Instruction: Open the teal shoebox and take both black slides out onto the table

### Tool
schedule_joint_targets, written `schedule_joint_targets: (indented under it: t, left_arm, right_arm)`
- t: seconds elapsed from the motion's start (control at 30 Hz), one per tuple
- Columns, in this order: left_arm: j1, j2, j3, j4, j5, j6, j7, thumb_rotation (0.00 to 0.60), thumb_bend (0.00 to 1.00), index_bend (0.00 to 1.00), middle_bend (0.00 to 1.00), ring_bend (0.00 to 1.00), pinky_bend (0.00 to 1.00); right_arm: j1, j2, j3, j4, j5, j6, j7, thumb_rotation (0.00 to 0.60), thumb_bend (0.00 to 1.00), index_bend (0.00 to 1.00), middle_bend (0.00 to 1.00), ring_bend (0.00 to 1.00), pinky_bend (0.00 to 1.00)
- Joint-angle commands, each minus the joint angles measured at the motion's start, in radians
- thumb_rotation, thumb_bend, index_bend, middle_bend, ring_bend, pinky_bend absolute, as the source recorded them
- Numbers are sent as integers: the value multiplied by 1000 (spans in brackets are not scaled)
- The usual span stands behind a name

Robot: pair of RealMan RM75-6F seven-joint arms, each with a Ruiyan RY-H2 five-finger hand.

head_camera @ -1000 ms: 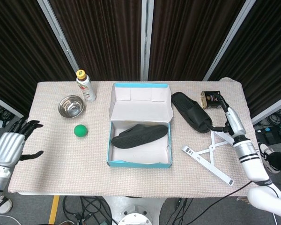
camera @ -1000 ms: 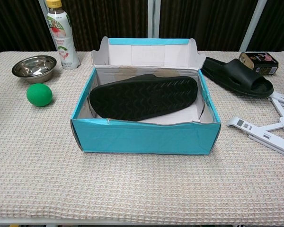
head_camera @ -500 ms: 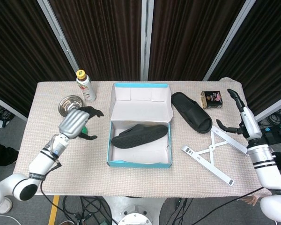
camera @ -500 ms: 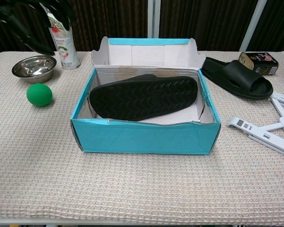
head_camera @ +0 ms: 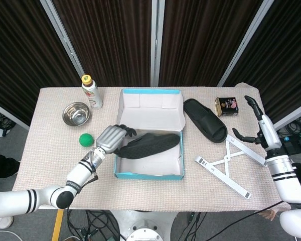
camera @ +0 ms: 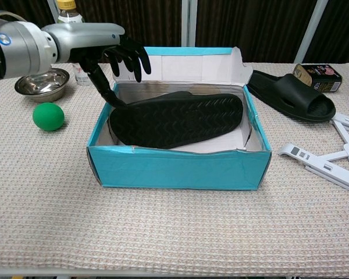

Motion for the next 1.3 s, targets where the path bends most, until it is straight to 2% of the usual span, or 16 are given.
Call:
schedule_joint_targets:
  t: [0.03, 0.2, 0.47, 0.73, 0.9, 1.0, 1.2, 1.3]
  left_arm:
    - [-52, -70, 16, 20, -113, 55, 76, 600, 0, 280, 330, 250, 330]
    - [-95, -136, 33, 68, -179, 119, 174, 600, 0, 274, 326, 250, 332]
    - [-132, -205, 36, 120, -219, 135, 209, 600, 0, 274, 326, 251, 332]
    - [-136, -228, 60, 124, -153, 127, 191, 600, 0, 288, 380, 300, 333]
    - [-136, -260, 78, 168, -97, 143, 193, 600, 0, 329, 421, 323, 334]
    - [-142, -279, 100, 199, -88, 141, 225, 600, 0, 330, 425, 337, 334]
    - [-143, -316, 99, 236, -91, 150, 245, 600, 0, 310, 420, 337, 356]
    - [-143, -327, 101, 252, -70, 156, 249, 600, 11, 406, 477, 392, 412]
  right_arm:
    - [0, -1, -3, 5, 2, -1, 7, 600, 212, 0, 0, 0, 0]
    - [-2, -3, -7, 16, -1, 6, 24, 600, 212, 0, 0, 0, 0]
    - [-4, -1, -11, 29, 1, 7, 45, 600, 212, 0, 0, 0, 0]
    - [-3, 1, -15, 37, 0, 8, 55, 600, 212, 0, 0, 0, 0]
    - [-2, 1, -15, 37, 5, 9, 55, 600, 212, 0, 0, 0, 0]
    - [-2, 0, -15, 37, 9, 11, 55, 600, 212, 0, 0, 0, 0]
    - [0, 0, -18, 33, 9, 11, 49, 600, 212, 0, 0, 0, 0]
    - [-1, 0, -17, 29, 10, 17, 44, 600, 212, 0, 0, 0, 0]
